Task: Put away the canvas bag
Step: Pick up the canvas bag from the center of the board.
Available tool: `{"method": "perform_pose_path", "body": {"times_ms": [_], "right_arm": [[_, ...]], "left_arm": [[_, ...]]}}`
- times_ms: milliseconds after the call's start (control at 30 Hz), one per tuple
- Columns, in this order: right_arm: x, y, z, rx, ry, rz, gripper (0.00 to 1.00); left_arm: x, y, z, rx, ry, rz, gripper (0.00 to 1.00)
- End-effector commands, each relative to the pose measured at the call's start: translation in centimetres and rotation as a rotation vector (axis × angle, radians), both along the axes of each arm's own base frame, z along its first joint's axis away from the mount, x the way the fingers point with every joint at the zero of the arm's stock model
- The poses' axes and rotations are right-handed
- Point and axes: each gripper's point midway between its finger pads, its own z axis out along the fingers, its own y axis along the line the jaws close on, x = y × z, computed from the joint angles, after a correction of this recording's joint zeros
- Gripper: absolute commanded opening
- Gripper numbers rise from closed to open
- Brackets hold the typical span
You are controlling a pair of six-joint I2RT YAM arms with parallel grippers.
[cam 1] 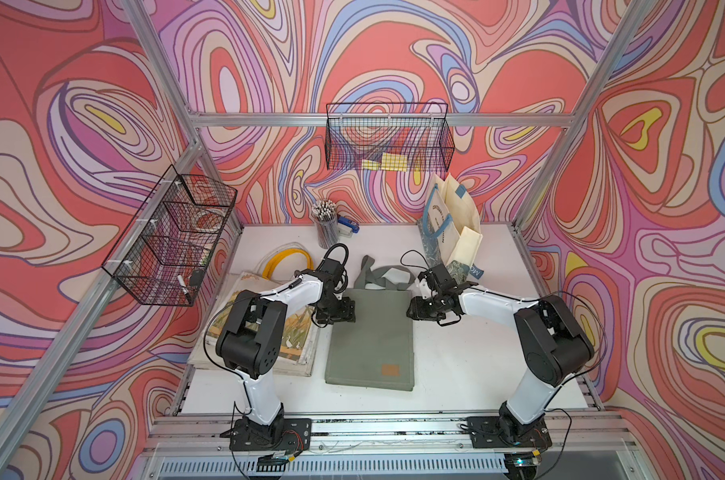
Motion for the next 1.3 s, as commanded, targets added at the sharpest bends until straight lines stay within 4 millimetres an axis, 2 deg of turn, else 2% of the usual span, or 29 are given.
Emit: {"method": "perform_pose_path", "body": {"times_ms": [0,100,200,300,433,467,567,600,733,900,1100,1267], "right_arm": [[-0.8,0.3,-2.1,0.013,0.067,-0.004,0.5],[-0.9,1.0,-2.8,0.052,0.09,0.0,0.5],[-1.0,1.5,-3.4,0.078,0.111,0.005,0.43],[-1.1,1.4,-3.4,0.075,0.112,0.002,0.25],[-1.2,1.1,-2.6,0.072,0.089,-0.009,0.05],[-1.2,1.0,-2.4,0.073,0.084,-0.01,0.0],[-1.4,0.9,-1.5,0.08,0.071,-0.016,0.0],[-1.2,1.1,0.0,0.099,0.04,-0.012,0.0],[-1.6,1.0,2.7,0.129,0.007,-0.014,0.0],[-2.5,1.7,6.2,0.211,0.0,-0.021,0.0],[-2.7,2.7,9.4,0.295,0.012,-0.018,0.0],[-2.1,3.8,12.3,0.361,-0.006,0.0,0.0]], "left_arm": [[-0.3,-0.6,-0.4,-0.027,0.043,-0.004,0.75],[-0.3,-1.0,-0.4,-0.048,0.048,-0.013,0.73],[-0.3,-1.2,-0.6,-0.061,0.06,-0.02,0.63],[-0.3,-1.3,-0.7,-0.067,0.063,-0.024,0.44],[0.0,-1.1,-0.1,-0.058,0.023,-0.024,0.04],[0.1,-1.0,0.2,-0.055,0.008,-0.024,0.0],[0.3,-0.8,1.7,-0.055,-0.034,-0.014,0.0],[0.4,-0.8,2.5,-0.06,-0.05,-0.007,0.0],[0.5,-0.7,6.1,-0.086,-0.132,0.019,0.0],[-0.5,0.3,10.6,-0.082,-0.218,0.054,0.0],[-2.0,1.9,14.3,-0.062,-0.271,0.099,0.0],[-2.5,3.1,17.6,-0.046,-0.35,0.134,0.0]]}}
